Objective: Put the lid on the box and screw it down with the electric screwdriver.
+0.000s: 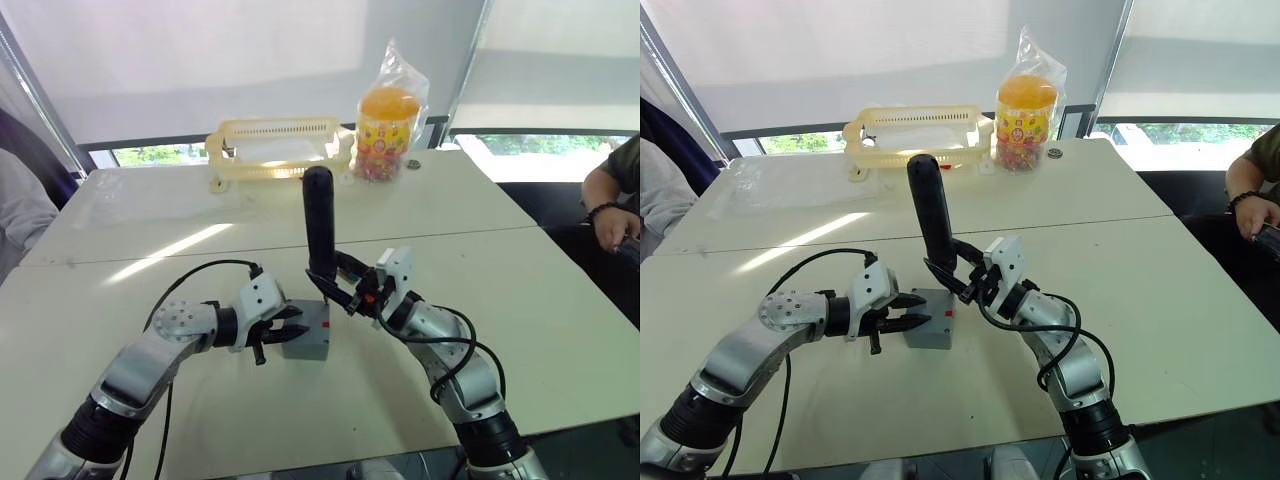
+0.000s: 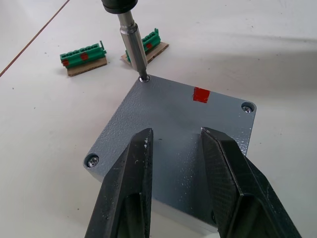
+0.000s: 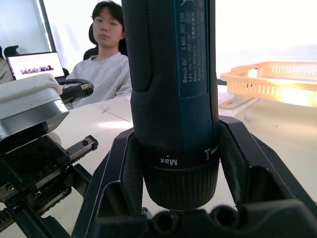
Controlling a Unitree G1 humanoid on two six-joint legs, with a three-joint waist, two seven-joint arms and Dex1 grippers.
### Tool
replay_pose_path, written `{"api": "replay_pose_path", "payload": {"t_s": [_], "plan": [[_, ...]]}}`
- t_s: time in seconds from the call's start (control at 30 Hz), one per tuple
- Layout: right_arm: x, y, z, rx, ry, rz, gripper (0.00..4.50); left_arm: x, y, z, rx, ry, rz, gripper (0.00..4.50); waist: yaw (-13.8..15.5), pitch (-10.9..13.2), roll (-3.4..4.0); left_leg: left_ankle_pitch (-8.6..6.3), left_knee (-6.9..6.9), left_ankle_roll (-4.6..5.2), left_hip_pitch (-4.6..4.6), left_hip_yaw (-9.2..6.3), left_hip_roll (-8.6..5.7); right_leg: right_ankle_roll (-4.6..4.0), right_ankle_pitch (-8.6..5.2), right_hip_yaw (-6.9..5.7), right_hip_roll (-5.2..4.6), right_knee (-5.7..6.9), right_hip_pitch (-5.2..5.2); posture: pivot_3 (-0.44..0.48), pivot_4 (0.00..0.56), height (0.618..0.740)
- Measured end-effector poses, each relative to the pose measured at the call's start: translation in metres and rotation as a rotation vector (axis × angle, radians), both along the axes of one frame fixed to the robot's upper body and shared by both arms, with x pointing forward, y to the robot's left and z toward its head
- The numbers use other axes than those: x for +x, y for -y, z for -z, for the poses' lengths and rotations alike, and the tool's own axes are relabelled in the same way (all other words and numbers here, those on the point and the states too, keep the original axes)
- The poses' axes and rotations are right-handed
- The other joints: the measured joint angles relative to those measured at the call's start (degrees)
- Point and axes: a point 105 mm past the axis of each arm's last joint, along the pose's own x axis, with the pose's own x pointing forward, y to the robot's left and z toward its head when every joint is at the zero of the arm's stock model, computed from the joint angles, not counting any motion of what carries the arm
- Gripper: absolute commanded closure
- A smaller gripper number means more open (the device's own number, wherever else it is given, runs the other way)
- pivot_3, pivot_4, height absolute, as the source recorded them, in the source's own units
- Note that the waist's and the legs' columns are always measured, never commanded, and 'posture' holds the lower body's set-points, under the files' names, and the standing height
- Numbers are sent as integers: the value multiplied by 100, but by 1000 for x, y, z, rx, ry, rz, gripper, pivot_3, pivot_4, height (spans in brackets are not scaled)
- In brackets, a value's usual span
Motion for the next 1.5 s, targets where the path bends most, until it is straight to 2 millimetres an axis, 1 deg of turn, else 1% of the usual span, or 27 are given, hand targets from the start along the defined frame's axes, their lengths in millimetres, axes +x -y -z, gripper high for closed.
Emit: {"api": "replay_pose_path", "payload": {"t_s": [0.33, 0.53, 0.7, 0.8, 0.83, 0.9, 0.97, 1.0, 1.03, 1.1, 1.13, 1.2, 1.27, 1.37, 1.4, 1.43, 1.5], "plan": [[3, 2, -1, 6, 5, 14, 2736, 0, 1, 0, -2, -1, 4, 2981, 0, 1, 3, 0, -7, 0, -3, 0, 0, 3, -2, 0, -5, -22, 3, 0, 150, 740], [5, 4, -9, 6, 23, 20, 2736, 0, 3, -1, -9, 3, 11, 2981, 6, 13, 13, 1, -8, -2, -23, -1, -1, -9, 6, 1, -7, -36, -7, 0, 150, 740], [5, 10, -15, -16, 21, 24, 2736, 0, 7, -2, -19, 7, 20, 2981, 22, 36, 23, 2, -7, -3, -36, -1, -6, -11, 8, 2, -12, -51, -9, 0, 150, 740], [6, 13, -24, -14, 3, 20, 2736, 0, 7, -3, -21, 10, 22, 2981, 23, 74, 26, 3, -6, -4, -44, -1, -10, -11, 9, 5, -15, -51, -15, 0, 150, 740], [7, 15, -35, -2, 9, 28, 2736, 0, 7, -3, -21, 11, 22, 2981, 19, 97, 29, 3, -5, -5, -51, 0, -10, -11, 10, 6, -15, -51, -21, 0, 150, 740], [13, 26, -70, 56, 46, 64, 2736, -2, 6, -4, -22, 16, 21, 2981, 13, 116, 35, 5, -4, -7, -75, 1, -10, -10, 15, 7, -14, -49, -45, 0, 150, 740], [8, 36, -120, 150, 118, 61, 2736, -4, 4, -6, -20, 21, 24, 2981, 11, 115, 37, 6, -6, -7, -118, -6, -9, 14, 28, 2, -7, -45, -89, 0, 150, 740], [1, 39, -144, 194, 156, 40, 2736, -5, 3, -6, -22, 18, 28, 2981, 10, 115, 37, 6, -13, -7, -122, -13, -5, 22, 32, -5, -3, -45, -92, 0, 150, 740], [-5, 40, -158, 220, 176, 20, 2736, -5, 3, -6, -23, 16, 30, 2981, 9, 113, 37, 5, -17, -6, -121, -18, -1, 24, 32, -12, 1, -45, -92, 0, 150, 740], [-12, 40, -173, 255, 156, -23, 2736, -5, 1, -8, -29, 14, 28, 2981, 3, 113, 37, 3, -27, -2, -121, -27, 3, 23, 31, -19, 6, -45, -93, 0, 150, 740], [-11, 40, -173, 263, 110, -32, 2736, -5, 1, -9, -37, 9, 28, 2981, 3, 114, 37, 3, -31, -1, -121, -28, 3, 22, 30, -21, 6, -45, -94, 0, 150, 740], [-1, 44, -164, 271, -5, -13, 2736, -5, 0, -11, -56, -11, 26, 2981, 1, 115, 37, 3, -29, -1, -129, -25, 3, 20, 30, -20, 4, -46, -100, 0, 150, 740], [13, 55, -148, 236, -162, 39, 2736, -6, -2, -14, -83, -51, 25, 2981, 1, 130, 46, 3, -19, -1, -137, -15, -1, 1, 19, -13, -2, -49, -106, 0, 150, 740], [22, 73, -126, 107, -367, 91, 2736, -5, -10, -22, -99, -95, 23, 2981, 5, 208, 49, 5, -6, -1, -165, -8, -6, -1, 20, -5, -5, -49, -128, 0, 150, 740], [23, 79, -120, 53, -418, 107, 2736, -4, -10, -28, -110, -100, 30, 2981, 10, 215, 53, 5, 0, -1, -190, -8, -7, 4, 22, -5, -5, -46, -150, 0, 150, 740], [23, 87, -116, -3, -464, 128, 2736, -4, -9, -36, -118, -96, 44, 2981, 18, 215, 53, 6, 6, 0, -224, -11, -7, 28, 36, -7, -3, -40, -185, 0, 150, 740], [22, 107, -103, -95, -594, 176, 2736, -5, -10, -53, -127, -79, 70, 2981, 22, 217, 49, 7, 3, -1, -240, -11, -7, 44, 45, -9, -1, -41, -204, 0, 150, 740]]}}
